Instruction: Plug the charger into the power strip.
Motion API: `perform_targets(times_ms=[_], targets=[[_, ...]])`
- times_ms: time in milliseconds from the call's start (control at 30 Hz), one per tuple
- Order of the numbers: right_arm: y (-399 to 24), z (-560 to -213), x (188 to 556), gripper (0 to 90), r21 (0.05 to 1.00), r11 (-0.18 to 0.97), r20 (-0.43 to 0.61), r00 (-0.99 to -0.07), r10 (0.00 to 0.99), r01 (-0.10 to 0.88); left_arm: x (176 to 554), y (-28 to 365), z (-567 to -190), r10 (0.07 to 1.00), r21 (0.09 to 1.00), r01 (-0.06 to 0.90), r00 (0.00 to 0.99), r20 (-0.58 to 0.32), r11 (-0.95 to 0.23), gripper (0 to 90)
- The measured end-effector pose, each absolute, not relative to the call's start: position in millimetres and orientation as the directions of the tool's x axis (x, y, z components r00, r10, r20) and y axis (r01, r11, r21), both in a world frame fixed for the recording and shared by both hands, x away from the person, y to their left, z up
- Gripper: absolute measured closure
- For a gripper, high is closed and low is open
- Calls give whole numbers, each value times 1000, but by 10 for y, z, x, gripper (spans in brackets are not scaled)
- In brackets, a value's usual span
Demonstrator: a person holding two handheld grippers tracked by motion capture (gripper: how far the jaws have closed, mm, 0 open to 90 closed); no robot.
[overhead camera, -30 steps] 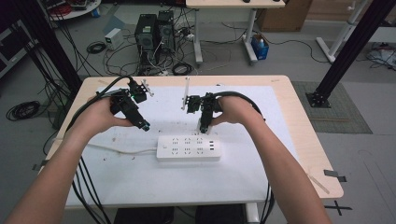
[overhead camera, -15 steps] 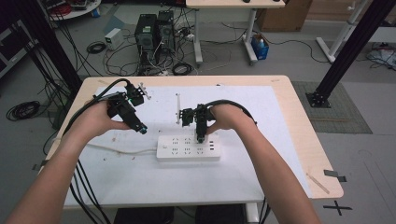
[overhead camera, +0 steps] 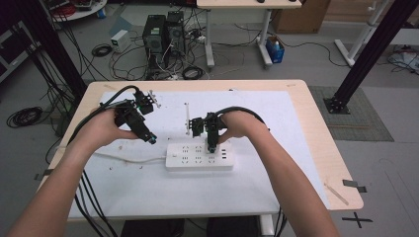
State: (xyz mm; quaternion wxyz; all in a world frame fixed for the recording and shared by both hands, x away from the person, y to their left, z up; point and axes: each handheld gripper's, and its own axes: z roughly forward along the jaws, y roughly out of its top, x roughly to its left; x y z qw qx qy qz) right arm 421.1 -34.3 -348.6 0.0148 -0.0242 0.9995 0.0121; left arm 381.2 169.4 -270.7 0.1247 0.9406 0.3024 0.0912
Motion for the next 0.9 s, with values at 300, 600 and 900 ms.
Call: perform_targets(times_ms=[300, 600, 900], targets=[[-307, -3576, 4194, 632, -7, 999, -45, -998, -39, -38, 3849, 1690, -2721, 590, 287, 548, 803, 85, -786, 225], [-221, -3614, 4162, 632, -27, 996, -79, -993, -87, -85, 3914, 1641, -2763, 590, 285, 550, 804, 73, -785, 224], [-352, -3627, 4174, 632, 49, 999, -50, -999, -22, -24, 3907, 1662, -2736, 589, 309, 543, 805, 74, -781, 224]])
